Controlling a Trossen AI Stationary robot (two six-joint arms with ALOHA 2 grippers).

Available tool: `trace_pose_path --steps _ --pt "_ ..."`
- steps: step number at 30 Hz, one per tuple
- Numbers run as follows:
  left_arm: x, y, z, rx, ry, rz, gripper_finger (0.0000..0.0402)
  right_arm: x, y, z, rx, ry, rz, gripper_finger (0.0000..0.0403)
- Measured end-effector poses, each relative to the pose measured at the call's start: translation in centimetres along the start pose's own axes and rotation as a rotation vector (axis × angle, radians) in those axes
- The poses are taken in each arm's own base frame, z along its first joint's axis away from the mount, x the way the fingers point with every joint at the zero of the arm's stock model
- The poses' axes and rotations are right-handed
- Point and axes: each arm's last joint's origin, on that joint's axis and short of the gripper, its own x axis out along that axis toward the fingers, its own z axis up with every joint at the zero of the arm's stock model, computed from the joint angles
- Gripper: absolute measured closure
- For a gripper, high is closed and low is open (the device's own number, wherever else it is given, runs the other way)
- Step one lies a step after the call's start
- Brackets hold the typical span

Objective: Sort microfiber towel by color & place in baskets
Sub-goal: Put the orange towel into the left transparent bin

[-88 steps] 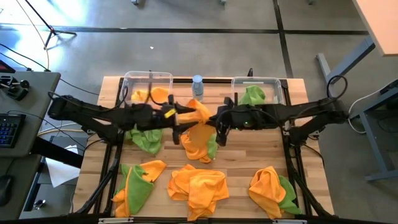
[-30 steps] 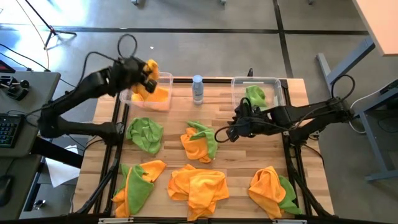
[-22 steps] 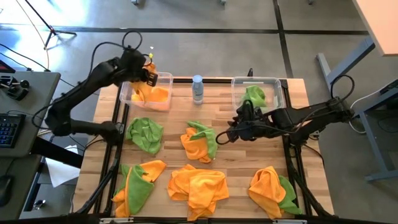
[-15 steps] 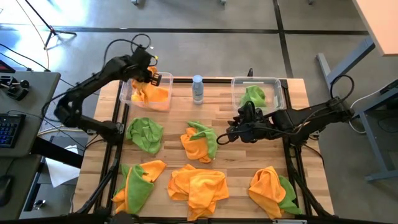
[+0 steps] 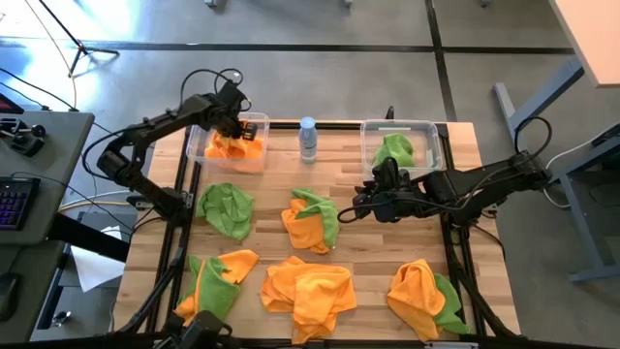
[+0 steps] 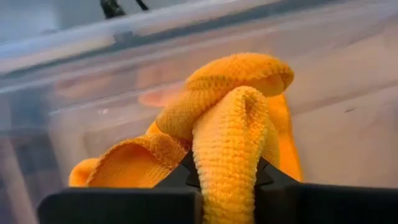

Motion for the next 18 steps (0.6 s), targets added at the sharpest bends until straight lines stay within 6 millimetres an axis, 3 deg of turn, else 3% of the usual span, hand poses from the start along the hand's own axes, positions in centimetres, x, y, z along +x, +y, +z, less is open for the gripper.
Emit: trace_pose_path --steps 13,18 --pt "0.7 0.8 -0.1 -0.017 -0.005 -0.012 0.0279 0.0 0.0 0.0 -0.006 0.000 -0.001 0.0261" --pt "-0.5 0.7 0.5 -0.014 0.009 -0.008 0.0246 0.0 0.0 0.0 -0.008 -0.001 -0.002 0.0261"
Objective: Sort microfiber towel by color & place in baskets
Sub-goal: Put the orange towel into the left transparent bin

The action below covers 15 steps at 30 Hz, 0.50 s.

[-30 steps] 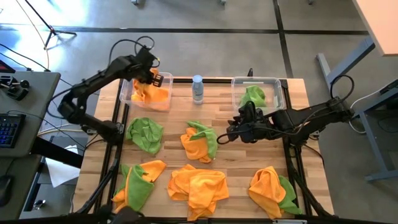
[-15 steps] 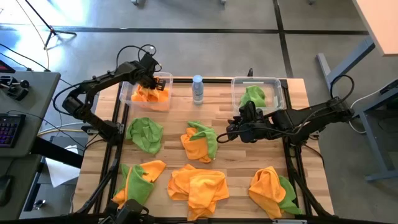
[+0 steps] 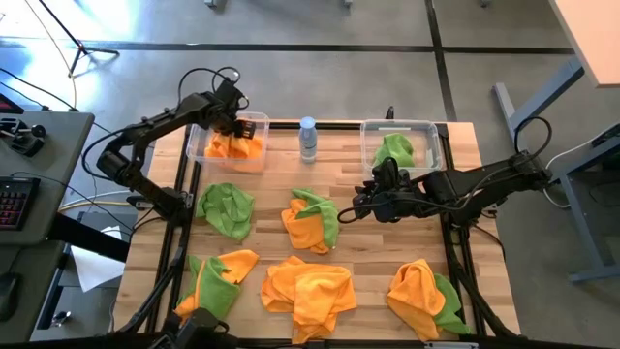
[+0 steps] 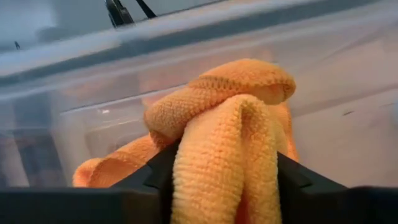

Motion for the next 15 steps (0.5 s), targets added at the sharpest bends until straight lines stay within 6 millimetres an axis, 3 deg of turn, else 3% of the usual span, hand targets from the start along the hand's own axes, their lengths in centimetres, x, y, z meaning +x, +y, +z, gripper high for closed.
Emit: trace_pose_path --steps 6,15 --pt "-3.0 0.0 0.5 -0.004 -0.077 -0.019 0.0232 0.0 0.0 0.0 -0.020 -0.001 -0.001 0.0261" --pt "-7.6 0.8 -0.4 -0.030 -0.231 -0.044 0.0232 0.0 -0.2 -0.1 -0.040 0.006 -0.015 0.0261"
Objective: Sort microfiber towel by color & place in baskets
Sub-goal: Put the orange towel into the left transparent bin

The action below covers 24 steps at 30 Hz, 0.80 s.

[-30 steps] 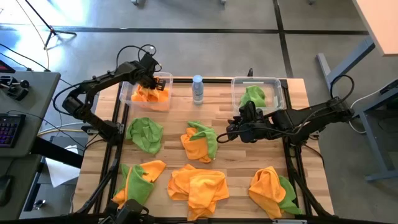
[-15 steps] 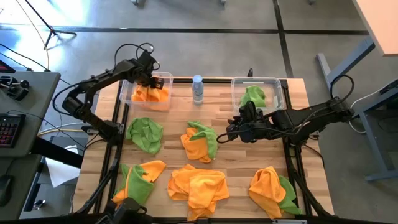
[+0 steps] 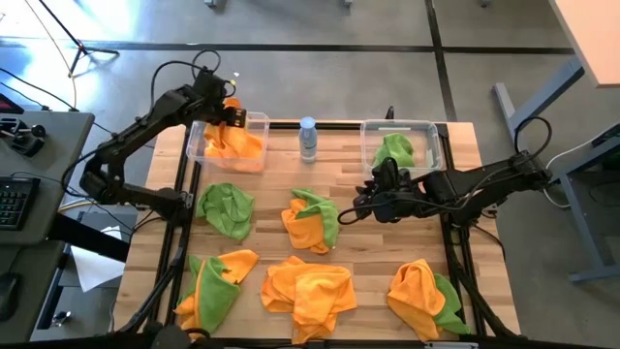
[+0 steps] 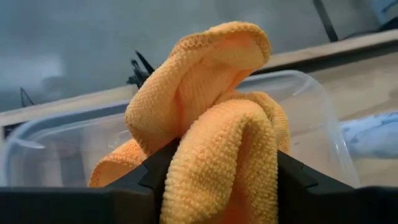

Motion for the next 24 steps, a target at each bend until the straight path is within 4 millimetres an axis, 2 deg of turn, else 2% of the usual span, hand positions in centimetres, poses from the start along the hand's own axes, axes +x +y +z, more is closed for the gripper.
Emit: trace_pose_path --steps 4,14,18,20,24 --pt "0.2 0.2 -0.2 -0.001 -0.008 0.050 0.0232 0.0 -0.1 -0.1 -0.011 0.002 -0.014 0.0261" --pt "3.9 0.6 -2.9 0.010 0.148 0.097 0.0232 0.0 -0.2 -0.1 -0.013 0.001 -0.018 0.0261" --pt "4.3 0.7 -3.1 -0.007 0.154 0.107 0.0232 0.0 -0.2 -0.1 -0.008 0.001 -0.018 0.0261" --pt "4.3 0.5 -2.9 0.002 0.137 0.076 0.0232 0.0 -0.2 -0.1 -0.006 0.001 -0.018 0.0261" --pt "4.2 -0.3 -2.7 0.152 0.129 -0.039 0.0232 0.0 -0.2 -0.1 -0.005 0.000 -0.018 0.0261"
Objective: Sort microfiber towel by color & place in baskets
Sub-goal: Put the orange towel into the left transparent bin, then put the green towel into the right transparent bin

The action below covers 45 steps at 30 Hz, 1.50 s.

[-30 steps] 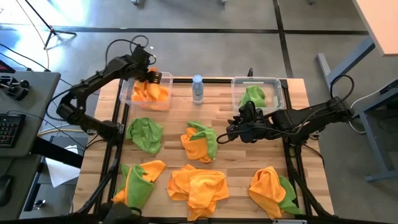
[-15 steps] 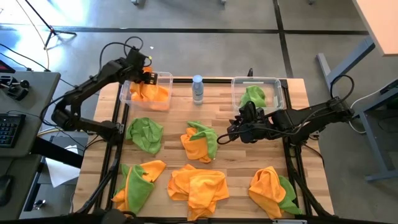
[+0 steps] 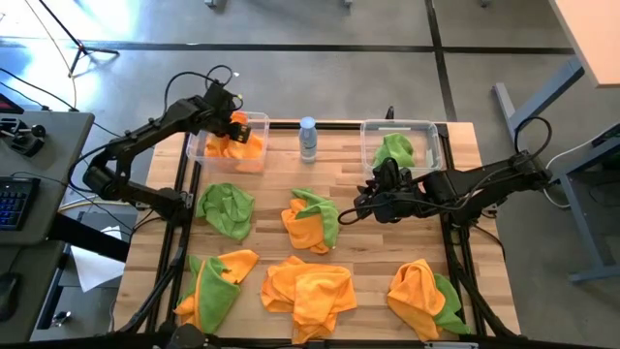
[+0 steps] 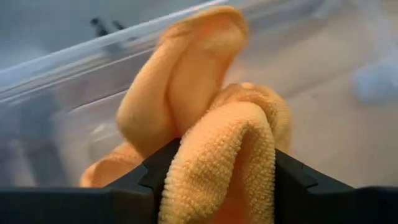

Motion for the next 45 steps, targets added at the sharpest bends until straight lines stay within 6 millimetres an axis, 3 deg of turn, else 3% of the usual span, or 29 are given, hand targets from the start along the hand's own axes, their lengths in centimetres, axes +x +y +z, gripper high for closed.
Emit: trace_pose_path --steps 5,9,13,16,20,27,33,41,45 --pt "-0.1 0.7 -0.4 -0.182 -0.006 0.200 0.0232 0.0 0.0 0.0 0.019 -0.011 -0.003 0.0261" --pt "-0.1 -0.1 -0.1 -0.076 0.024 -0.057 0.0232 0.0 0.0 0.0 0.023 -0.014 -0.004 0.0261" --pt "-0.2 0.5 0.0 -0.212 -0.019 0.118 0.0232 0.0 0.0 0.1 0.026 -0.036 -0.015 0.0261" --pt "-0.3 0.1 0.5 -0.148 -0.027 -0.032 0.0232 0.0 0.0 0.1 0.029 -0.036 -0.014 0.0261" --pt "-0.8 0.2 0.6 -0.188 -0.066 0.049 0.0232 0.0 0.0 0.1 0.029 -0.036 -0.014 0.0261" --pt "-3.5 -0.1 0.2 -0.081 -0.147 -0.032 0.0232 0.3 0.2 -0.1 0.025 -0.026 -0.015 0.0261" --pt "-6.9 -1.3 -1.8 0.017 -0.245 -0.116 0.0251 1.5 1.2 -0.8 0.006 0.017 -0.018 0.0261" --pt "-8.5 -3.2 -6.9 0.128 -0.323 -0.367 0.0390 4.4 2.9 -2.4 -0.113 0.041 -0.057 0.0261" --pt "-9.5 -4.0 -9.2 0.212 -0.459 -0.530 0.0392 6.0 4.0 -2.5 -0.179 0.048 -0.006 0.0261"
